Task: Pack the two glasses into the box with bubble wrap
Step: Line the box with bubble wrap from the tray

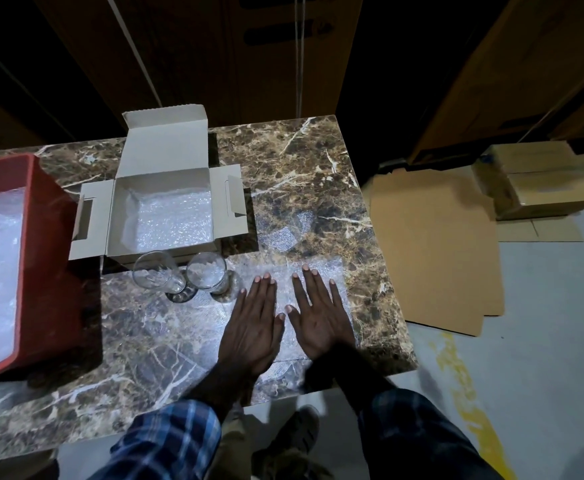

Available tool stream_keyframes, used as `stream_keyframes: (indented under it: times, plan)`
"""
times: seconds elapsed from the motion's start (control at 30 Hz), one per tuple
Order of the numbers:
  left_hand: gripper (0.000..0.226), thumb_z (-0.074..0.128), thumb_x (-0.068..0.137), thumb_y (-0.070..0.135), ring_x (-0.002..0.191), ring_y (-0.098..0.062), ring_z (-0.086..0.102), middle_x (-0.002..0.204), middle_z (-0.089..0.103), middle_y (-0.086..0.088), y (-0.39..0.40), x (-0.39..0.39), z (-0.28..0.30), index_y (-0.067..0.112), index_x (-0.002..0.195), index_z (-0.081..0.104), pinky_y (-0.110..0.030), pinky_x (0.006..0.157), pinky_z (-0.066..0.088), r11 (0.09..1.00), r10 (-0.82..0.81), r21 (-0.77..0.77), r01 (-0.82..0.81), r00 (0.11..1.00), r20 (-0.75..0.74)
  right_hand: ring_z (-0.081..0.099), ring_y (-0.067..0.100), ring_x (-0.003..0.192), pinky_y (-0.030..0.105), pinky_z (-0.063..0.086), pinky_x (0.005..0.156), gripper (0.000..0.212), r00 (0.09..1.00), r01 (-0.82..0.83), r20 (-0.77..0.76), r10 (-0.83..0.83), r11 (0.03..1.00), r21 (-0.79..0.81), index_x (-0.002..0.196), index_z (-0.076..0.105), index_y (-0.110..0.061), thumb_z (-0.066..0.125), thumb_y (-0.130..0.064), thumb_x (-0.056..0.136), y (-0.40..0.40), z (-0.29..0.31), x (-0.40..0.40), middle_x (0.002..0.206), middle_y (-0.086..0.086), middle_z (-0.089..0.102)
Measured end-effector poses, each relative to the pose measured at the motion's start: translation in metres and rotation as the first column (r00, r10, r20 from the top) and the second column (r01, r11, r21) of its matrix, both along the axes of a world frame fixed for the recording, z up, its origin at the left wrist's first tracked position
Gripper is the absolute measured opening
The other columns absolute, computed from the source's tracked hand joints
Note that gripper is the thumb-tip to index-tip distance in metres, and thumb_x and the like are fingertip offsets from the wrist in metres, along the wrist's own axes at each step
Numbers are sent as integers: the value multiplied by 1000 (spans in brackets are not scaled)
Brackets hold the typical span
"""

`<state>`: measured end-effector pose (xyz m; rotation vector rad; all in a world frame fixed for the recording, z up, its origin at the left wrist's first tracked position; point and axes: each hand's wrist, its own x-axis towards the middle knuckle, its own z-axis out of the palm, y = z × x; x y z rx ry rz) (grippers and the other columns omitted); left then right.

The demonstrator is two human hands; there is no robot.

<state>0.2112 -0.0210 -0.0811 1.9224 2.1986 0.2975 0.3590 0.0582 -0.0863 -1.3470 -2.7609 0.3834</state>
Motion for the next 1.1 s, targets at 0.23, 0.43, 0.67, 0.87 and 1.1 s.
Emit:
stream_keyframes:
  times: [0.23,0.43,0.67,0.87,1.1]
  plan:
    - [73,32,104,47,155,-22,1,167,3,-10,-6,-2,0,5,159,10,-38,125,4,995,95,-20,-95,995,7,-1,21,154,45,3,124,80,989,141,46,-141,990,-5,160,7,-12,18,-66,101,10,2,27,167,6,-3]
    - [71,33,105,45,155,-23,-3,167,-1,-11,-12,-6,4,5,159,9,-39,125,0,999,27,-22,-27,1000,-7,1,24,154,47,6,123,75,991,132,12,-133,990,56,158,12,-5,23,-56,104,10,7,29,166,11,2]
    - [66,32,106,45,155,-24,3,167,8,-11,-36,1,3,6,158,19,-42,124,5,996,-87,-39,85,995,-40,14,22,153,48,22,121,67,994,-86,-64,93,990,115,156,28,-8,28,-52,105,-19,-7,41,165,8,16]
    - [79,33,103,59,154,-21,-5,167,1,-8,-44,-9,10,9,159,10,-39,124,-4,988,-136,-77,133,990,-35,16,28,152,47,16,123,74,998,-44,-44,49,993,110,153,32,-2,29,-57,103,-7,6,51,163,16,19]
    - [79,36,100,62,154,-23,11,165,19,-10,-60,-16,10,7,156,28,-45,123,10,964,-266,-17,266,961,-72,52,33,132,48,39,112,51,886,-305,-293,360,927,217,127,64,-1,68,-34,89,-31,3,63,142,19,55]
